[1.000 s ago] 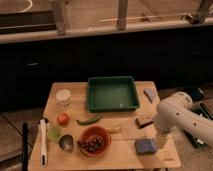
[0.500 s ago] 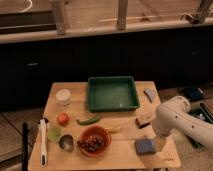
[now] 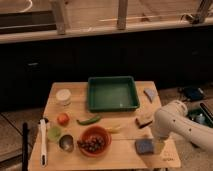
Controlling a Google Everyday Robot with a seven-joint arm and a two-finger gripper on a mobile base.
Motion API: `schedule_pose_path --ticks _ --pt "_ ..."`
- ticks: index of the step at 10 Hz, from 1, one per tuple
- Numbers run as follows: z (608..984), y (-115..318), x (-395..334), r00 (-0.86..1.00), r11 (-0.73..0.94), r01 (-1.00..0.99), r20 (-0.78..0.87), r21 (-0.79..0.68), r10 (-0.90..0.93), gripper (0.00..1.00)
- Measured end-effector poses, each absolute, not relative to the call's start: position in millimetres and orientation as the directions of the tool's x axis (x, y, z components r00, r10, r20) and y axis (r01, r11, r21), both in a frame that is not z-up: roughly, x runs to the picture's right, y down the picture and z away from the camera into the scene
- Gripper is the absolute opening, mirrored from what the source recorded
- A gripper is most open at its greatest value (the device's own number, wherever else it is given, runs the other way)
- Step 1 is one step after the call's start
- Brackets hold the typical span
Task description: Wipe tray with sponge
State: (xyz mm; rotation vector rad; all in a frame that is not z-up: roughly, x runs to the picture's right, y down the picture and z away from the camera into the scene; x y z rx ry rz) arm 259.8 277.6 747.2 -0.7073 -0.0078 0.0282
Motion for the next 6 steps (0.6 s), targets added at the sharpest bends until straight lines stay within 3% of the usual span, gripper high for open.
schedule_pose_path --ticks 6 --pt "754.1 292.7 252.3 0.999 0.748 0.019 0.033 -0.663 0.004 0.77"
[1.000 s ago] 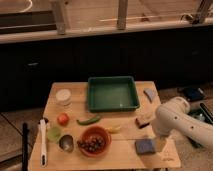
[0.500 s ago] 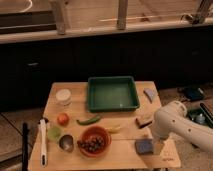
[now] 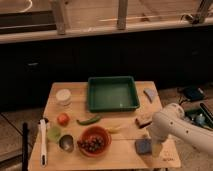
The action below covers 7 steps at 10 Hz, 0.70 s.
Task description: Wipe tray with sponge
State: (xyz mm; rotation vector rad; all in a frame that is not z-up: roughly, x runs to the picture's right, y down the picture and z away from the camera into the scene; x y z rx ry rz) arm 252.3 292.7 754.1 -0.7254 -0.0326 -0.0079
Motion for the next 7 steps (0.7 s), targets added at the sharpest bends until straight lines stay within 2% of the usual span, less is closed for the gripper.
schedule_pose_path --ticks 1,3,5,7 --pt "754.9 293.9 251.2 0.999 0.747 0.027 0.039 -0.664 -0.001 0.74" --pt "756.8 296.4 248.2 0.999 0.744 0.041 0.049 -0.667 -0.01 0.73" --pt "757.9 299.8 247.3 0.998 0.738 0.048 0.053 -0.673 -0.017 0.68" --pt "758.8 302.2 245.8 0.998 0.735 0.051 0.054 -0.676 -0.02 0.68"
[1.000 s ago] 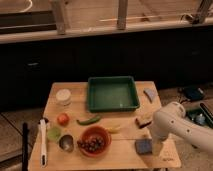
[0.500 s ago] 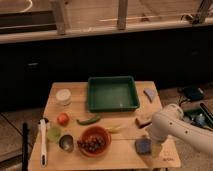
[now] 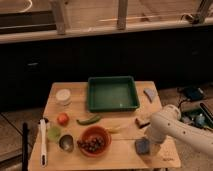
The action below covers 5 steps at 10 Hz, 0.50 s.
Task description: Wipe tray with sponge
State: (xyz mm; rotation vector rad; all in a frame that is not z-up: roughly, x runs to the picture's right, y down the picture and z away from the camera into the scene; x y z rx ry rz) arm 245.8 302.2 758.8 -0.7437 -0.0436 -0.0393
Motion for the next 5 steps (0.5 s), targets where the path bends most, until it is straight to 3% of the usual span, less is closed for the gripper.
schedule_pose_path --ticks 5 --pt "759.3 306.2 242.4 0.998 0.727 0.062 0.063 -0.684 -0.026 0.61"
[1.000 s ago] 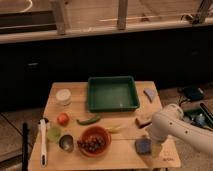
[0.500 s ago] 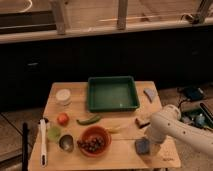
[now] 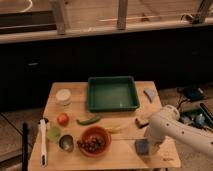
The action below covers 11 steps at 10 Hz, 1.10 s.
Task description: Wipe tray with sponge
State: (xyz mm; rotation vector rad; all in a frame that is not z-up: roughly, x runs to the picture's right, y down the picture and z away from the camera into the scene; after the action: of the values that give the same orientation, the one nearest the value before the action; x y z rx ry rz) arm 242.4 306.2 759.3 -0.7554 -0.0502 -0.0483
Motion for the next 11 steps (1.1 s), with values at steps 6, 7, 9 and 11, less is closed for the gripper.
schedule_pose_path --ticks 6,7,9,11 --pt "744.1 288.3 236.6 0.998 0.739 0.07 0.055 -0.671 -0.044 0.29" --pt "740.2 284.8 236.6 0.998 0.74 0.069 0.053 -0.669 -0.046 0.22" --pt "739.3 284.3 235.8 0.997 0.741 0.071 0.051 -0.667 -0.05 0.16" --pt "740.3 274.6 229.1 0.997 0.751 0.071 0.044 -0.656 -0.056 0.1"
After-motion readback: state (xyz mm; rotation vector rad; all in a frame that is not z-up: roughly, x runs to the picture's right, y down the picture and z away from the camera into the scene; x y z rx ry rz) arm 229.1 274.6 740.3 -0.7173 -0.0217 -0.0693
